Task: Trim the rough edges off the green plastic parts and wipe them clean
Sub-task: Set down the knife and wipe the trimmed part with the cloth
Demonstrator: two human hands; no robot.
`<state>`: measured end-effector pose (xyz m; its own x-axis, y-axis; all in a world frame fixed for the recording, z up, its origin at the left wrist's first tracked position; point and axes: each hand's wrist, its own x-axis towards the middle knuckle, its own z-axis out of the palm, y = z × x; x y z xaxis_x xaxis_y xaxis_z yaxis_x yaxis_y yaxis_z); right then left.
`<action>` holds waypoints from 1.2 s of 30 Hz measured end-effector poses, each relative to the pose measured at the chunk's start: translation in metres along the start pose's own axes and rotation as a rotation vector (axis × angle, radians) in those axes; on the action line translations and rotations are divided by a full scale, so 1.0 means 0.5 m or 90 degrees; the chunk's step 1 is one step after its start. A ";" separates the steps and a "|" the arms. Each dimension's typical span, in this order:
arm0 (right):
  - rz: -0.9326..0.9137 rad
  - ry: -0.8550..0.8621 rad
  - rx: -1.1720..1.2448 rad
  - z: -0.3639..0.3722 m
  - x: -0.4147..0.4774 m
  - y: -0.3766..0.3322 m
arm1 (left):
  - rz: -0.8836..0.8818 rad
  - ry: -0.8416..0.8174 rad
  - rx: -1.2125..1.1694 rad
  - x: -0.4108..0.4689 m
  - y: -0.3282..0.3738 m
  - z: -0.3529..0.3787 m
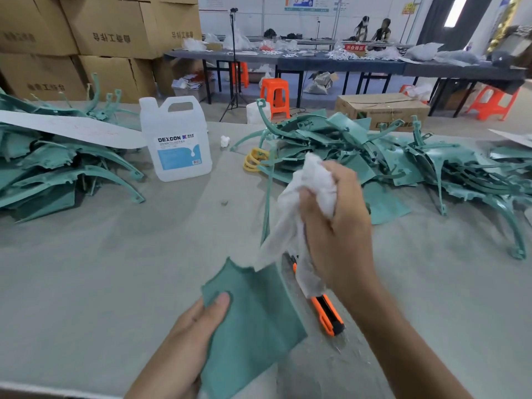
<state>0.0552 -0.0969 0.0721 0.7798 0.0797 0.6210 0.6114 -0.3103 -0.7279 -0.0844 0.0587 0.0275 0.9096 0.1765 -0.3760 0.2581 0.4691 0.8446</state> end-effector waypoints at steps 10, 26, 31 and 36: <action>0.266 -0.121 0.379 0.114 -0.186 -0.054 | 0.147 -0.071 -0.240 0.034 0.041 0.122; 0.348 -0.256 0.378 -0.037 -0.103 0.022 | 0.392 0.218 0.206 0.070 0.050 -0.003; 0.222 -0.254 0.102 -0.013 -0.108 0.049 | 0.114 -0.278 -0.091 0.027 0.057 0.035; 0.235 -0.019 -0.059 -0.015 -0.078 0.065 | 0.195 -0.108 -0.044 0.036 0.029 0.060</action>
<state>0.0436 -0.1172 0.0261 0.9496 -0.0268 0.3123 0.2749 -0.4076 -0.8708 -0.0543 0.0429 0.0444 0.9839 0.1748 -0.0364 -0.0518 0.4744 0.8788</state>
